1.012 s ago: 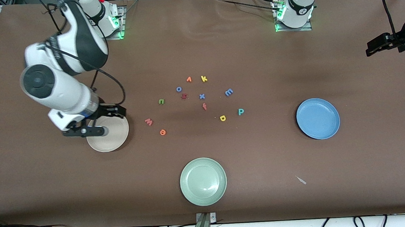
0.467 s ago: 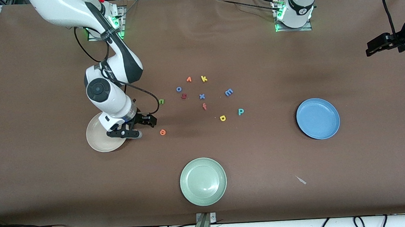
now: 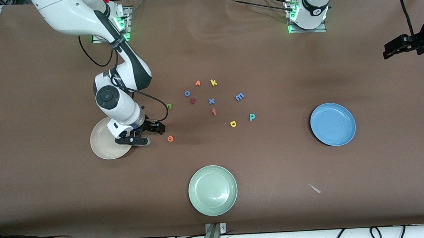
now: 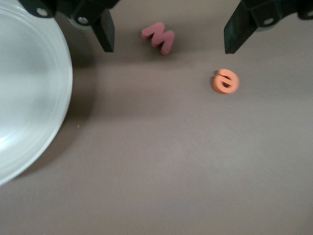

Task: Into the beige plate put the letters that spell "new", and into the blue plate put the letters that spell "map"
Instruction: 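Grasp the pink w with the right gripper, then release the w on the beige plate while the left gripper reaches the d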

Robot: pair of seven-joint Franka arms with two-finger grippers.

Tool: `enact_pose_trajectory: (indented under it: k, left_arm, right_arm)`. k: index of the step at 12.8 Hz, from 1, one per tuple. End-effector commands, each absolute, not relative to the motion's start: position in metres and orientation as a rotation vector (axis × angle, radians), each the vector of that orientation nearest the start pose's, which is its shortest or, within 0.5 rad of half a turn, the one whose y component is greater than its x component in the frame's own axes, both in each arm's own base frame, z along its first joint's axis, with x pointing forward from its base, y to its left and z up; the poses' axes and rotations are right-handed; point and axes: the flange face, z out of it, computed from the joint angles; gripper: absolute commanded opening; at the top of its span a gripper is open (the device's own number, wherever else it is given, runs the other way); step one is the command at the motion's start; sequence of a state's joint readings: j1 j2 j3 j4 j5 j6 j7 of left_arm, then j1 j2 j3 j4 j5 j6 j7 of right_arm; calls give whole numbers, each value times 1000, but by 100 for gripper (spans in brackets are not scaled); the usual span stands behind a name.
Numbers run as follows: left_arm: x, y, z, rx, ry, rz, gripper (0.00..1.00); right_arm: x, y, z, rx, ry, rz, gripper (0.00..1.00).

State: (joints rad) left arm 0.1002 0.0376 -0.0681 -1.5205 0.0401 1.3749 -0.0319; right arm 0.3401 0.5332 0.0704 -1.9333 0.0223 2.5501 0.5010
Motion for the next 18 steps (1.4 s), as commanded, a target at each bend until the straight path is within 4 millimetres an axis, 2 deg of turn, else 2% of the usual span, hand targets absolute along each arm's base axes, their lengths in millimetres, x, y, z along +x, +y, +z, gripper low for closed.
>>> enact_pose_trajectory:
  k: [1, 5, 11, 15, 18]
  left_arm:
    - [541, 24, 617, -3104, -121, 279, 100]
    - [541, 24, 618, -3104, -121, 277, 100]
    - [541, 23, 618, -3105, -119, 275, 100]
    - [547, 14, 610, -3105, -94, 296, 100]
    - [559, -2, 591, -3113, -51, 333, 100]
  right_arm:
    - [563, 245, 201, -3047, 198, -91, 99]
    - [549, 242, 179, -3034, 218, -118, 98]
    - [548, 251, 162, -3022, 199, -147, 91]
    - [547, 252, 163, -3021, 194, -149, 78]
    - [546, 254, 163, -3023, 188, -147, 57]
